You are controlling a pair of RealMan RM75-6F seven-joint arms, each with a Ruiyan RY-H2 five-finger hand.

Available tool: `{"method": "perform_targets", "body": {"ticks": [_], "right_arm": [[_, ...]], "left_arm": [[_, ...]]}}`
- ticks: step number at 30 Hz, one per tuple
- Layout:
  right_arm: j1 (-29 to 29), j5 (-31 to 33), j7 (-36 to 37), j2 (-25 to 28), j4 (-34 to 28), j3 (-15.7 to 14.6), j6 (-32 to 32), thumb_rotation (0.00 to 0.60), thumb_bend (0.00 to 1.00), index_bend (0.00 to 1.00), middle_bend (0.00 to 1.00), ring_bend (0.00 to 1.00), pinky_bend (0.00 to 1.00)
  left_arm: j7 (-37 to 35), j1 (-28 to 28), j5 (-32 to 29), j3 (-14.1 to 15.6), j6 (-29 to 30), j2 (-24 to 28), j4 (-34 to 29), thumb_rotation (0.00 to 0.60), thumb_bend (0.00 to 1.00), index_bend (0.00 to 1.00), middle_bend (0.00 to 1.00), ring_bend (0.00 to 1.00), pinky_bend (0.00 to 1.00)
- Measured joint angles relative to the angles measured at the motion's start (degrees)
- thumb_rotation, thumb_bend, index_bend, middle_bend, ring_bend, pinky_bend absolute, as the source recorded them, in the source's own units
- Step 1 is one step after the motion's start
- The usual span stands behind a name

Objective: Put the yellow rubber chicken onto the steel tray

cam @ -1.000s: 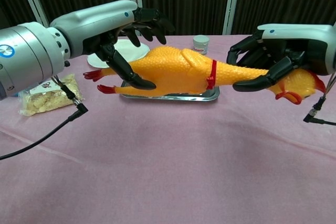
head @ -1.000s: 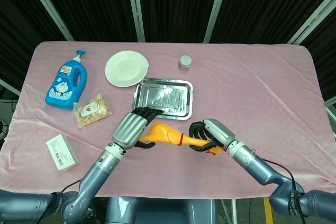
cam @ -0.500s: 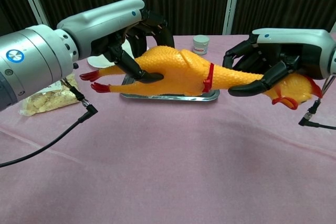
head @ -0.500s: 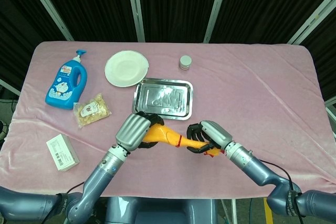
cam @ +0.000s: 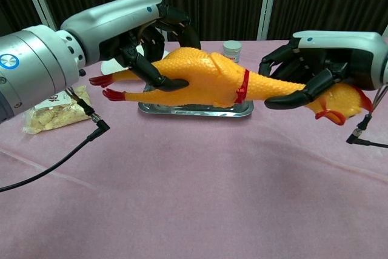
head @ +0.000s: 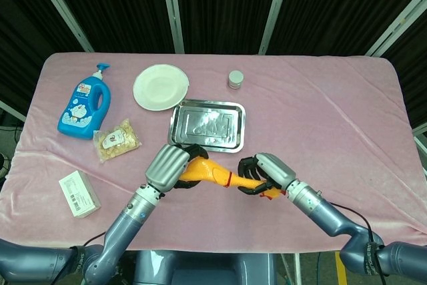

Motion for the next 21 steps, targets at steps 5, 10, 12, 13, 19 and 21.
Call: {"method": "perform_targets", "body": {"ticks": [5,10,12,13,19,21], "right_arm": [[-0.2,0.1,0.1,0.4,0.1,0.1,0.3,0.600,0.57,1.00,0.75,0.76,0.91],[-0.3,0.2,0.1,0.6,0.1,0.1,0.4,0.600,0.57,1.00,0.75,0.76,0.91],[-0.4,0.2,0.2,0.6,0.2,0.1,0.4,0.600,0.57,1.00,0.75,0.76,0.91],[-0.3,0.2,0.3,0.7,0.2,0.1,0.3,0.600,0.57,1.00,0.75,0.76,0.91],[-0.3,0.0,0.4,0.4,0.2,0.1,0.2,0.600,0.57,1.00,0.75,0.76,0.91],[-0.2,-0.1,0.4,0.3,0.1,0.1,0.2,0.600,0.57,1.00,0.75,0.76,0.91]], "left_arm": [[-0.6,0.3,-0.3,-0.1,0.1,0.4,-0.3,0.555,0.00,0.06,0.24,0.22,0.33],[-0.3,0.3,-1.1,-0.2,-0.3,1.2,-0.6,0.547,0.00,0.06,0.22,0.21,0.33],[0.0,0.3,-1.3,-0.2,-0.3,1.3,-0.6,0.545,0.00,0.09,0.22,0.21,0.33],[0.1,0.3,-1.5,-0.2,-0.3,1.3,-0.7,0.547,0.00,0.09,0.22,0.21,0.33],[0.7,0.2,-2.3,0.0,-0.6,1.4,-0.8,0.549,0.00,0.15,0.24,0.21,0.33],[0.9,0.1,-2.5,0.0,-0.8,1.4,-0.9,0.549,0.04,0.18,0.27,0.23,0.33]]}}
